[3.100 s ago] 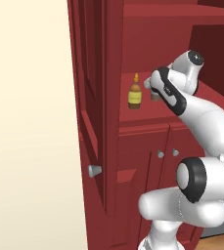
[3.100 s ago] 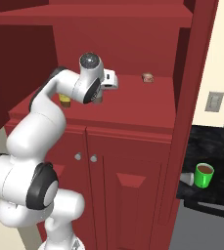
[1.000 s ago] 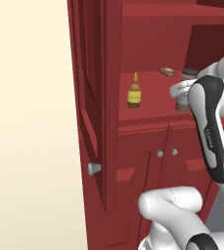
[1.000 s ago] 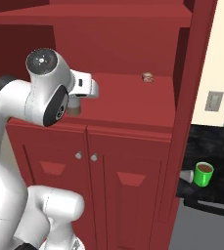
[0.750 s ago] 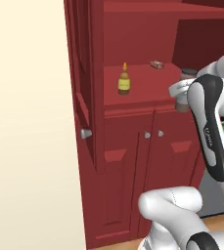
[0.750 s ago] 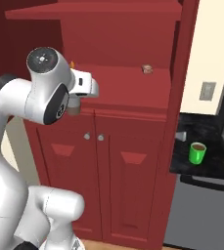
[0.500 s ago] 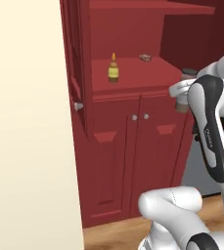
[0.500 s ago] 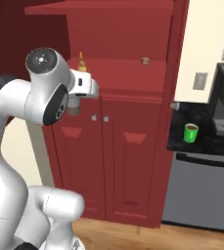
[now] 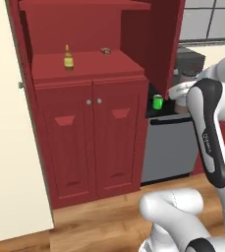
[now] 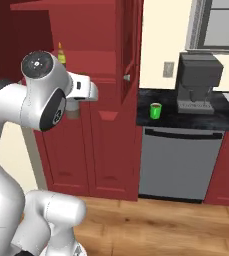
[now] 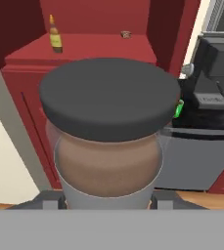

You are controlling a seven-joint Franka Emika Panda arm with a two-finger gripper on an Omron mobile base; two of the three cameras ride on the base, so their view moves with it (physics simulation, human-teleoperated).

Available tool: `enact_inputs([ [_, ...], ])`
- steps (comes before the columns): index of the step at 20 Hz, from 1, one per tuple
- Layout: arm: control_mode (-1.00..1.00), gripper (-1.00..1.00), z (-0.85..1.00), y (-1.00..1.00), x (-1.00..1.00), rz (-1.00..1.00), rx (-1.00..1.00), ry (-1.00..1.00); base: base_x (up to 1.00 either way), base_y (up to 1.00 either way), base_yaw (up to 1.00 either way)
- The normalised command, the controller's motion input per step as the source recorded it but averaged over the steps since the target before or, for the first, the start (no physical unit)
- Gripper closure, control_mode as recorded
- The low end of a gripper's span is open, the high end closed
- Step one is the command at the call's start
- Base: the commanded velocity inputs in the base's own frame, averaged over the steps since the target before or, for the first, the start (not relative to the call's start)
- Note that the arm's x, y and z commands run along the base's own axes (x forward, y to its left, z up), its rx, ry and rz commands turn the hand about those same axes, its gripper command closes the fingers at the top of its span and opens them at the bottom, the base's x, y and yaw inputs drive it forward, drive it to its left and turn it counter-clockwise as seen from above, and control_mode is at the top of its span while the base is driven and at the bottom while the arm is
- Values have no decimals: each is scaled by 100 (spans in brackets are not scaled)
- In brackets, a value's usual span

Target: Pick the cinnamon and honey bottle from the cabinet and place them next to the mug.

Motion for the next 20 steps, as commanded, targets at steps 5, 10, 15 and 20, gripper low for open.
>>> enact_inputs([
  [5, 100, 100, 0, 0, 0, 0, 0, 0, 0, -100, 4],
  [10, 100, 100, 0, 0, 0, 0, 0, 0, 53, -100, 25],
  [15, 100, 100, 0, 0, 0, 0, 0, 0, 97, -60, 1],
  [20, 100, 100, 0, 0, 0, 0, 0, 0, 74, -4, -5],
])
